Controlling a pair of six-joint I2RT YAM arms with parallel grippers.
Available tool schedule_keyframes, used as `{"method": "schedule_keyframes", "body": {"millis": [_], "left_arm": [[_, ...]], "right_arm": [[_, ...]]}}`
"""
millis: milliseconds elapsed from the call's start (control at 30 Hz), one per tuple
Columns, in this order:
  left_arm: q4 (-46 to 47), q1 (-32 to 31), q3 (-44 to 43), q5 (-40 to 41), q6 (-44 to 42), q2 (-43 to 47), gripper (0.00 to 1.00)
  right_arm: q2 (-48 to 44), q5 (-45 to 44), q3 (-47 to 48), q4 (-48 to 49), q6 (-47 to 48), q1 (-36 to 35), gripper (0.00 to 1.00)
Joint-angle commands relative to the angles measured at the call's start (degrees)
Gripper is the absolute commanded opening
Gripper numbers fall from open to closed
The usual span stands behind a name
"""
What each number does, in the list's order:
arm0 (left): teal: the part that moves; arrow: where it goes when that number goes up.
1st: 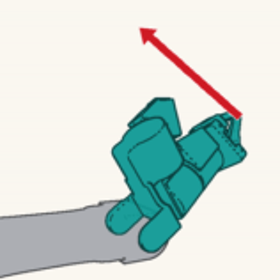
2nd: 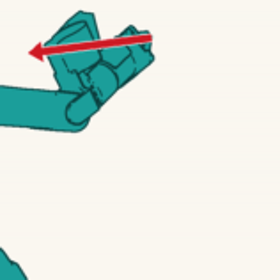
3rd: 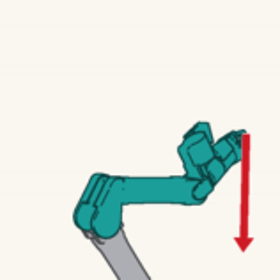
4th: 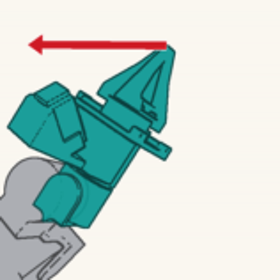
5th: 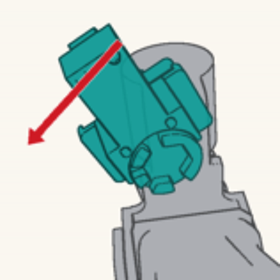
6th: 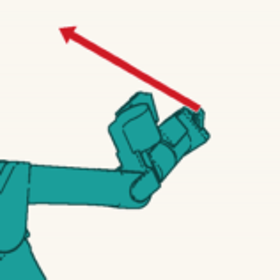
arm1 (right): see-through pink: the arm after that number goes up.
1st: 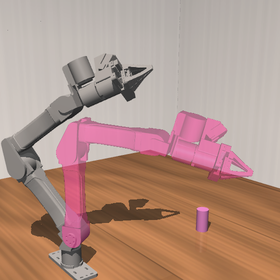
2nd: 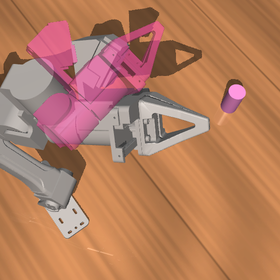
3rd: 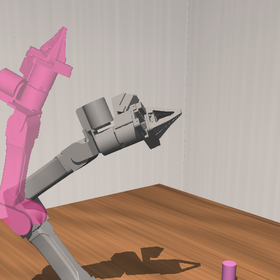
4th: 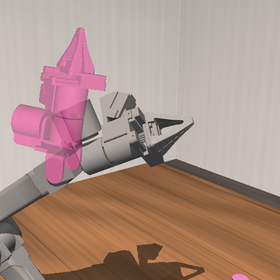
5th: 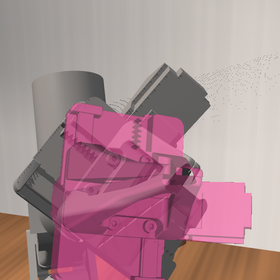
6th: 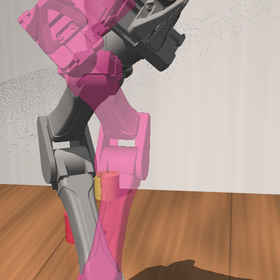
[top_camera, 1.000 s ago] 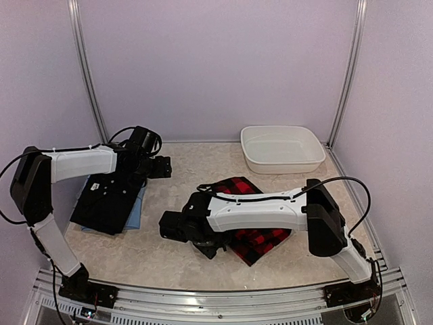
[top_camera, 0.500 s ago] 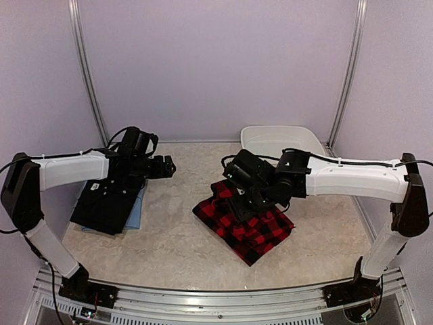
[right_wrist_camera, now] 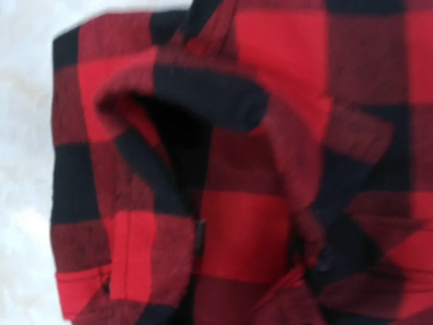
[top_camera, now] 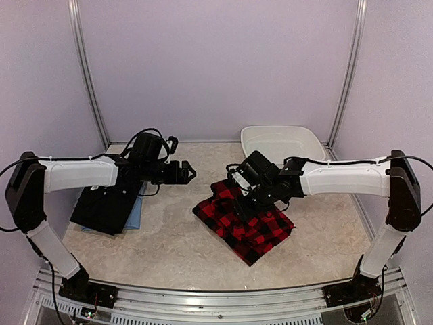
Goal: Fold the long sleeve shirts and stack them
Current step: Smooth out the square-folded shirt at the center of the board.
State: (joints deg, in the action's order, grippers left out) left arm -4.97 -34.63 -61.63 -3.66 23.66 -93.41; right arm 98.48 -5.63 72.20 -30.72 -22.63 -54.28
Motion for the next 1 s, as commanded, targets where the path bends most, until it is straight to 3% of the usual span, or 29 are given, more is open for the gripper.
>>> {"method": "schedule_keyframes", "body": {"millis": [0, 500, 633, 767, 967], "left_arm": [[2.78, -3.72, -1.48, -0.42, -1.75, -3.25, 0.88], [-3.55, -9.10, -14.63, 5.50, -3.80, -18.47, 0.81], [-4.51, -9.38, -16.04, 5.12, -4.71, -21.70, 0.79], [-6.39, -9.68, -17.74, 4.91, -5.64, -25.05, 0.74], [-7.35, -10.58, -14.35, 6.62, -6.34, -25.68, 0.65]], "right_arm": [[0.74, 6.88, -4.34, 5.00, -0.02, 0.23, 0.48], [-1.41, 15.92, -20.28, 16.18, -1.35, 0.23, 0.42], [-3.84, 16.07, -22.08, 16.88, -0.63, 0.23, 0.45], [-7.20, 14.46, -22.06, 17.29, -0.35, 0.31, 0.53], [-11.79, 10.06, -20.80, 16.02, -0.38, 1.21, 0.63]]}}
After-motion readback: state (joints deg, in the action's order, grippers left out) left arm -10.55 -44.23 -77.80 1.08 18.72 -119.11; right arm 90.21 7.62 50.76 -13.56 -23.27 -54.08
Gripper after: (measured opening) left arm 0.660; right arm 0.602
